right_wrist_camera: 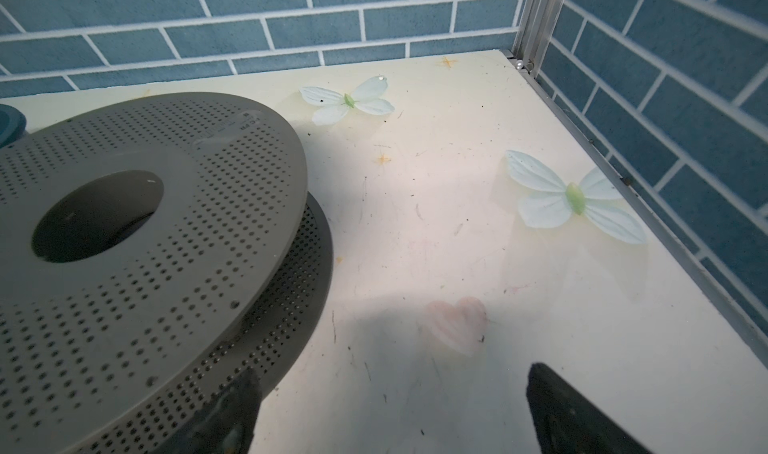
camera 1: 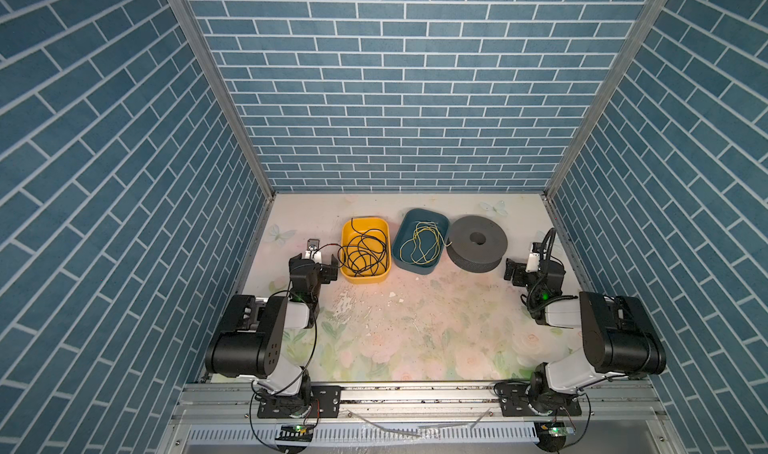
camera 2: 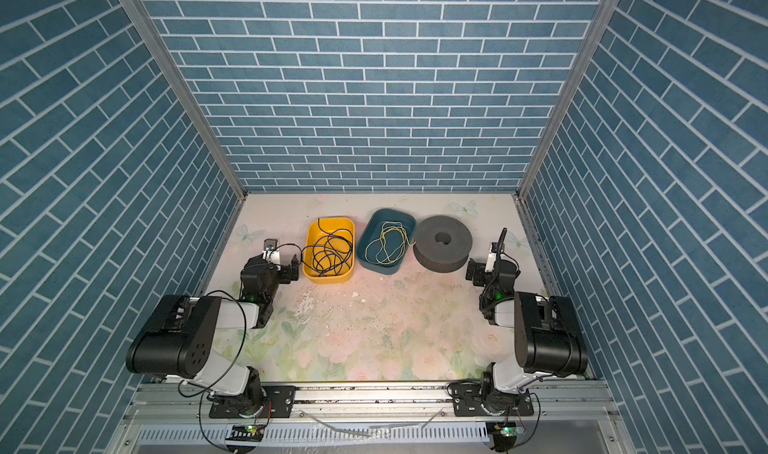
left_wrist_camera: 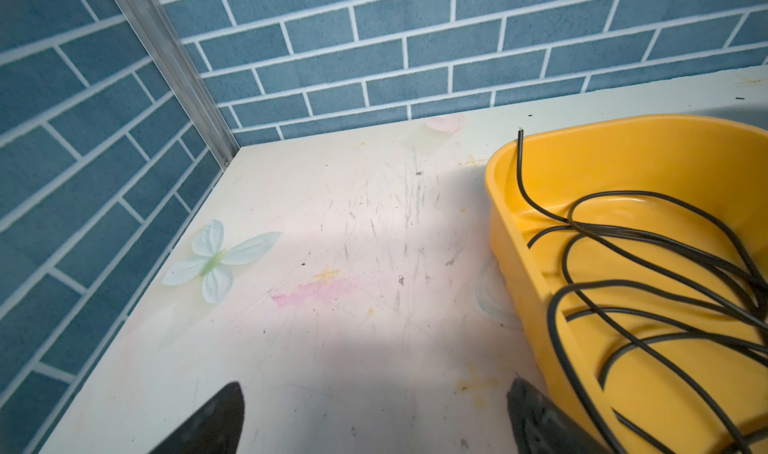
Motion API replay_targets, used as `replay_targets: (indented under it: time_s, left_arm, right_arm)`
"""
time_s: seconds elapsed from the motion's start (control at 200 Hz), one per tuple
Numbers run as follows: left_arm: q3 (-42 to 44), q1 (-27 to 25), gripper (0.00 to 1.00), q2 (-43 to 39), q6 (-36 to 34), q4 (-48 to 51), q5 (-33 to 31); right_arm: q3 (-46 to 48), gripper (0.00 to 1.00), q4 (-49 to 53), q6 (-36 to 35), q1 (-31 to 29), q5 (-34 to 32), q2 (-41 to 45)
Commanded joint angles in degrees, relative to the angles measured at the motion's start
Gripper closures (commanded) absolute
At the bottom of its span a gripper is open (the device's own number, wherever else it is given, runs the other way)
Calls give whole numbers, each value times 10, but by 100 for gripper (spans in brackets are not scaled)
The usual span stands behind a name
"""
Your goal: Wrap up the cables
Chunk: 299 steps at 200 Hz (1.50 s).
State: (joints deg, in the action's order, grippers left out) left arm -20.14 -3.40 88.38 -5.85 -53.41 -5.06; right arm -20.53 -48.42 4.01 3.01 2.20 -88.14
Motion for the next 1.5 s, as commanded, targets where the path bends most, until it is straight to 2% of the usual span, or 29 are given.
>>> replay_targets:
  time_s: [0.0, 0.205, 0.34, 0.48, 0.555, 0.625, 0.74, 0.87, 1.005, 1.15, 1.295, 1.49]
  left_arm:
    - [-6, -1, 0, -5, -4, 6, 2]
    - [-2, -1, 0, -5, -4, -3, -2]
    - [7, -10, 0, -19, 6, -13, -60]
    - [-29, -22, 0, -76, -4, 99, -69]
    - [-55, -31, 0, -106, -9, 164, -85]
    - [-77, -44, 0, -135, -3, 209, -112]
    - [-128, -55, 0, -177, 52, 296, -118]
    - [-185, -82, 0, -214, 120, 411, -124]
    - [-264, -101, 0, -248, 196, 572, -89]
    - [-349, -102, 0, -240, 214, 704, -13]
    - [-381, -103, 0, -219, 205, 760, 50]
    - [-401, -103, 0, -197, 204, 825, 99]
  right_arm:
    - [-22, 1, -7, -15, -1, -8, -1]
    - [-9, 1, -17, -36, -10, -1, 15]
    - [8, 1, -5, -51, -39, -63, 71]
    - [-11, 1, 63, -73, -91, -164, 126]
    - [-38, 1, 125, -58, -106, -187, 150]
    - [-67, 1, 204, -33, -107, -158, 172]
    - [-81, 1, 231, -5, -116, -128, 188]
    - [-157, 1, 362, 89, -116, -101, 185]
    - [-232, 1, 481, 138, -127, -53, 161]
    - [-271, 1, 530, 164, -156, -22, 159]
    - [-324, 2, 585, 169, -202, -8, 140]
    - [-376, 6, 620, 170, -261, -4, 105]
